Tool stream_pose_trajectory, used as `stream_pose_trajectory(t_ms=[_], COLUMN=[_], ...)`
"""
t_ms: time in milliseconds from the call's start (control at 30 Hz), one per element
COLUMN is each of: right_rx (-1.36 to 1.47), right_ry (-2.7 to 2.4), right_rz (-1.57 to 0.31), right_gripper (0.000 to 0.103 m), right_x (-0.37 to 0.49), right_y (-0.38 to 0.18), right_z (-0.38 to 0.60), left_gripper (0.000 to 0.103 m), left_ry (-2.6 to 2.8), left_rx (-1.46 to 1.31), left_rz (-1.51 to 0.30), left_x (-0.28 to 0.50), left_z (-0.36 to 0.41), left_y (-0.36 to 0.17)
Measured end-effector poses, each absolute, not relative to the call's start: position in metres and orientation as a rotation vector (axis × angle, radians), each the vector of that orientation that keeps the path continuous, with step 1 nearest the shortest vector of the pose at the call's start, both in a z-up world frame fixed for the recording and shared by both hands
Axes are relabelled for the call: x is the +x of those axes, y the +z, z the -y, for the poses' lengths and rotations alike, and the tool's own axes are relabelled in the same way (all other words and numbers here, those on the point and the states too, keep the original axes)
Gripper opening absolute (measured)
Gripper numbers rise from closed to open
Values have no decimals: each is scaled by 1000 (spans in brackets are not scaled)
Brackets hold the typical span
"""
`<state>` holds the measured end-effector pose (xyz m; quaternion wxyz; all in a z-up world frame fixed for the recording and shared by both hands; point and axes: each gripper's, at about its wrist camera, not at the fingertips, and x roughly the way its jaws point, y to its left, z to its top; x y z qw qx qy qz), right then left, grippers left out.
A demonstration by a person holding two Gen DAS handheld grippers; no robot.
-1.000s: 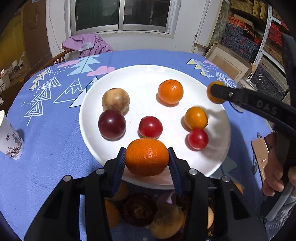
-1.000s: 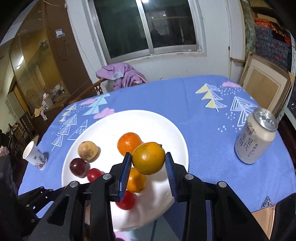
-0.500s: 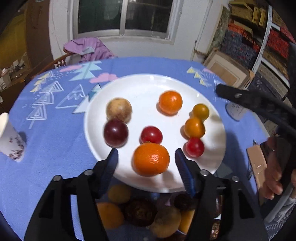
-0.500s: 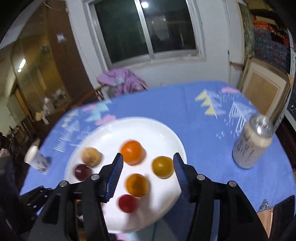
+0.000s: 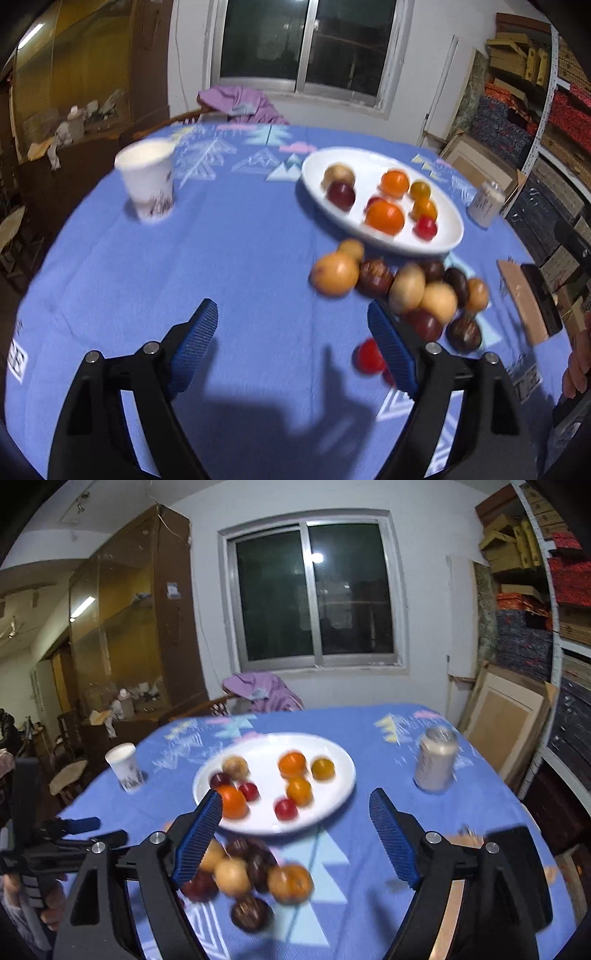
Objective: Organize fruits
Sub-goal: 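Withdraw both tools from the plate back toward the fruit pile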
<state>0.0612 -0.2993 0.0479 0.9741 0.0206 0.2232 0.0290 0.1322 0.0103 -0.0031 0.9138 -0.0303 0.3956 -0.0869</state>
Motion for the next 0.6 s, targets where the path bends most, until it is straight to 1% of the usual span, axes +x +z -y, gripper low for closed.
stream_pose_trajectory(t_ms=[67, 133, 233, 600], right_rx=[53, 57, 49, 53], right_ry=[58, 62, 62, 95], right_rz=[-491, -509, -507, -497], right_gripper=[83, 83, 83, 83], right_x=[60, 61, 58, 54], right_y=[36, 33, 31, 33], right_z=[302, 302, 299, 294], left_gripper=[81, 81, 81, 81], left_ry=[-200, -210, -238, -277], left_rx=[-46, 6, 77, 148], left_rz=[-854, -840, -810, -813], left_x=[129, 126, 118, 122], left_z=[-5, 5, 19, 40], left_y=[-15, -18, -19, -29])
